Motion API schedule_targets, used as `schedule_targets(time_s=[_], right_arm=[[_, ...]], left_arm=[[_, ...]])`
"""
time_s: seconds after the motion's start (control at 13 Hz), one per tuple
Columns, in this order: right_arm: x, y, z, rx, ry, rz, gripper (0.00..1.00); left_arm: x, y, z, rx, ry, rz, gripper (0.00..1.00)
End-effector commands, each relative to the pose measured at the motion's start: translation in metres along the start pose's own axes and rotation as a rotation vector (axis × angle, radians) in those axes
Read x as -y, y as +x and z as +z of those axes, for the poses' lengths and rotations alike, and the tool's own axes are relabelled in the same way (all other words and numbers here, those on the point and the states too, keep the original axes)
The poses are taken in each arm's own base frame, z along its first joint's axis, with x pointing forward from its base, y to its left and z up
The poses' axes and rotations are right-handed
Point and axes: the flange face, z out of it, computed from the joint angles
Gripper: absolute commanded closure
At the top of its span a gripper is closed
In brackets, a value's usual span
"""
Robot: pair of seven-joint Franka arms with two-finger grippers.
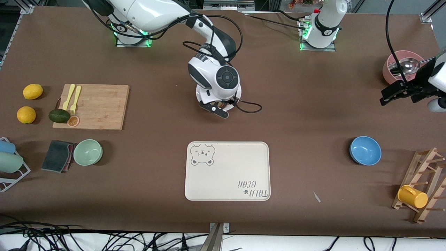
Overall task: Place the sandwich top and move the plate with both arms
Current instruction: 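Lower the bread onto the egg slice and open the right gripper, then withdraw the right gripper back toward the cutting board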
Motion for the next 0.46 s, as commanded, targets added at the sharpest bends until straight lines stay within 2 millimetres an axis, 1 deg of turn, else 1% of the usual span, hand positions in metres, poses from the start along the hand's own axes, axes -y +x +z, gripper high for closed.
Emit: schedule_targets(time_s=[0.0, 0.08, 0.15, 0.31, 0.38], right_arm=[[-0.027, 0.037, -0.059, -0.036, 0.061, 0.016, 0.0], [-0.045, 0.067, -0.079, -0.045, 0.086, 0.0, 0.0], [-0.061, 0.089, -0.09, -0.048, 0.097, -0.062, 0.0], [-0.085, 0.122, -0.103, -0.066, 0.1, -0.097, 0.0], [-0.099, 0.139, -0.106, -0.082, 0.086, -0.109, 0.0]], left_arm=[[0.001, -0.003, -0.006, -0.002, 0.015, -0.001, 0.0], [0.001, -0.003, -0.006, -0.001, 0.015, -0.001, 0.0], [0.001, -0.003, -0.007, -0.003, 0.013, -0.001, 0.0], [0.001, -0.003, -0.007, -0.002, 0.013, -0.001, 0.0], [0.001, -0.003, -0.007, -0.004, 0.015, 0.0, 0.0]])
